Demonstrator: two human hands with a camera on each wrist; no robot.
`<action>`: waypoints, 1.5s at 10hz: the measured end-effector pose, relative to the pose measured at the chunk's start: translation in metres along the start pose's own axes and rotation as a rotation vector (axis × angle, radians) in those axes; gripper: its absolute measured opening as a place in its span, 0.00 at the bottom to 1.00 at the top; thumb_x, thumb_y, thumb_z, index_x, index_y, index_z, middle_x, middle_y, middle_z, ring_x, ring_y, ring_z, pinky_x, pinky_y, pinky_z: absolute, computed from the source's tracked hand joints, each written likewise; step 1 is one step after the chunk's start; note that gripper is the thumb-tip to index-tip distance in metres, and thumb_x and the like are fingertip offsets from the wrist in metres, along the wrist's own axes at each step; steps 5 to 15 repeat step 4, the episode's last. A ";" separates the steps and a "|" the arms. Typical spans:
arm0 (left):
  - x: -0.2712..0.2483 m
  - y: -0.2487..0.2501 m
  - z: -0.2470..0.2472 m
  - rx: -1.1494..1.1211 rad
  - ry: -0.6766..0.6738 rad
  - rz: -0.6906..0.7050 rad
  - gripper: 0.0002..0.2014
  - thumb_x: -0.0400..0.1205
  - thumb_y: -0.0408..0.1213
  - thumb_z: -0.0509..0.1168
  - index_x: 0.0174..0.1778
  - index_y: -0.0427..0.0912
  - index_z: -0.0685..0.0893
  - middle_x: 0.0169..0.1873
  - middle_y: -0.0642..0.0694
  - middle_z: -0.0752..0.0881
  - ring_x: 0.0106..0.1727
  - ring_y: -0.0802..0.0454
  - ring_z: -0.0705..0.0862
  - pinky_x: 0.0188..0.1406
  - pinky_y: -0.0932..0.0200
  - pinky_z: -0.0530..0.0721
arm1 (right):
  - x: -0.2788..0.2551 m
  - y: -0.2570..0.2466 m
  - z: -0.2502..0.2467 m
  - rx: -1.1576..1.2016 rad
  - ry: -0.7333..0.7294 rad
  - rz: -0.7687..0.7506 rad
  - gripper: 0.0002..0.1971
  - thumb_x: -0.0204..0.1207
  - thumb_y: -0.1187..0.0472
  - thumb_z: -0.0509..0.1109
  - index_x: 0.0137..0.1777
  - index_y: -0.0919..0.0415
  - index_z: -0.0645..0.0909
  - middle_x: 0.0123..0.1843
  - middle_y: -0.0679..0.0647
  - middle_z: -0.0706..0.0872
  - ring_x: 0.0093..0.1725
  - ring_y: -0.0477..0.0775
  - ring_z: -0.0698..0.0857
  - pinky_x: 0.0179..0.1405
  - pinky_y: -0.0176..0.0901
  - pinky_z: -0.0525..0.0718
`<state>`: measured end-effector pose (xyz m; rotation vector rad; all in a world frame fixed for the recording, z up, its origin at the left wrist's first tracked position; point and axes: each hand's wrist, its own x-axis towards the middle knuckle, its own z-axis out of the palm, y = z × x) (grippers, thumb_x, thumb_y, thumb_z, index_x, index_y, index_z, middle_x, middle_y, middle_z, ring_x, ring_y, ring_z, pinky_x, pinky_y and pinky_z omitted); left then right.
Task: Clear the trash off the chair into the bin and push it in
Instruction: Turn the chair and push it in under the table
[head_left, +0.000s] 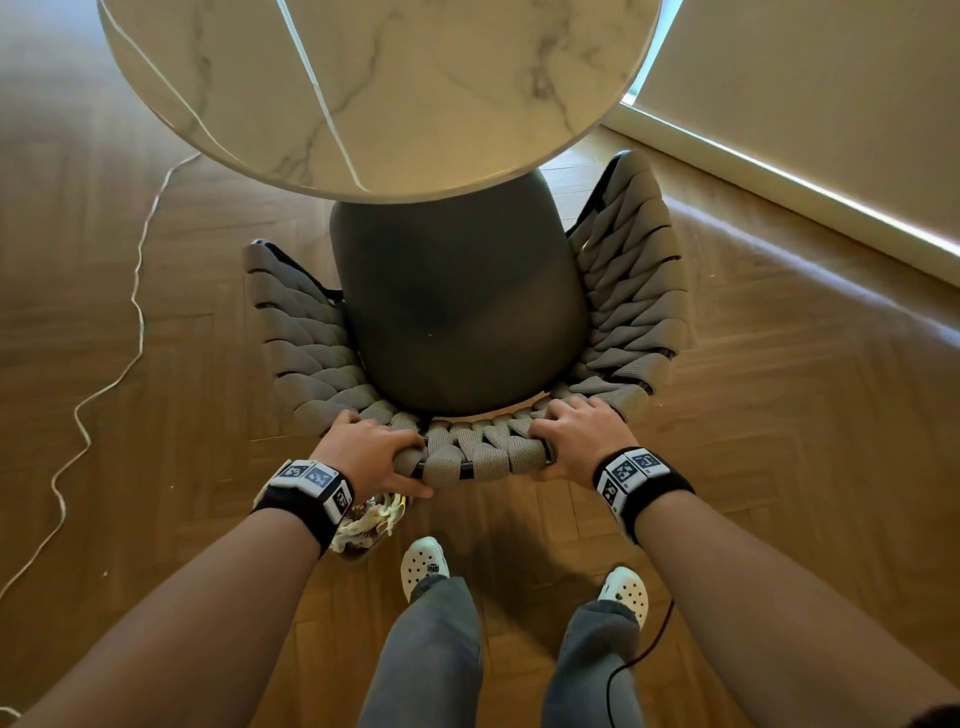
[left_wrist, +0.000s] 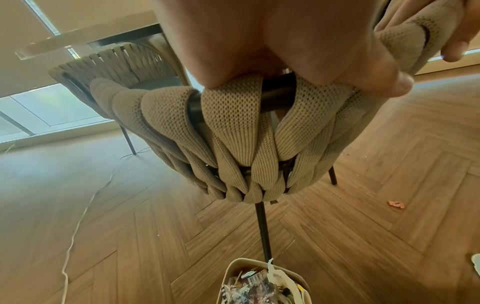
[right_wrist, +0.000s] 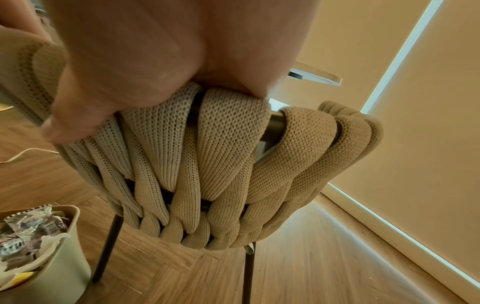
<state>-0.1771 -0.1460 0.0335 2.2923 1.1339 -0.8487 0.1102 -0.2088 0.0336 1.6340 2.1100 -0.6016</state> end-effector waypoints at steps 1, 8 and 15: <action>0.000 -0.001 -0.004 -0.036 -0.027 0.004 0.36 0.68 0.81 0.58 0.68 0.65 0.76 0.57 0.58 0.87 0.60 0.52 0.83 0.69 0.44 0.67 | -0.003 -0.003 -0.006 0.051 -0.035 0.032 0.33 0.70 0.29 0.70 0.72 0.42 0.77 0.70 0.51 0.81 0.72 0.57 0.77 0.76 0.56 0.69; -0.023 -0.024 -0.052 -0.409 0.020 -0.052 0.31 0.79 0.71 0.57 0.68 0.52 0.79 0.53 0.51 0.89 0.50 0.55 0.87 0.53 0.56 0.86 | -0.059 -0.016 -0.027 0.387 0.116 0.244 0.29 0.77 0.33 0.66 0.74 0.47 0.77 0.71 0.49 0.81 0.71 0.52 0.78 0.69 0.49 0.80; -0.023 -0.024 -0.052 -0.409 0.020 -0.052 0.31 0.79 0.71 0.57 0.68 0.52 0.79 0.53 0.51 0.89 0.50 0.55 0.87 0.53 0.56 0.86 | -0.059 -0.016 -0.027 0.387 0.116 0.244 0.29 0.77 0.33 0.66 0.74 0.47 0.77 0.71 0.49 0.81 0.71 0.52 0.78 0.69 0.49 0.80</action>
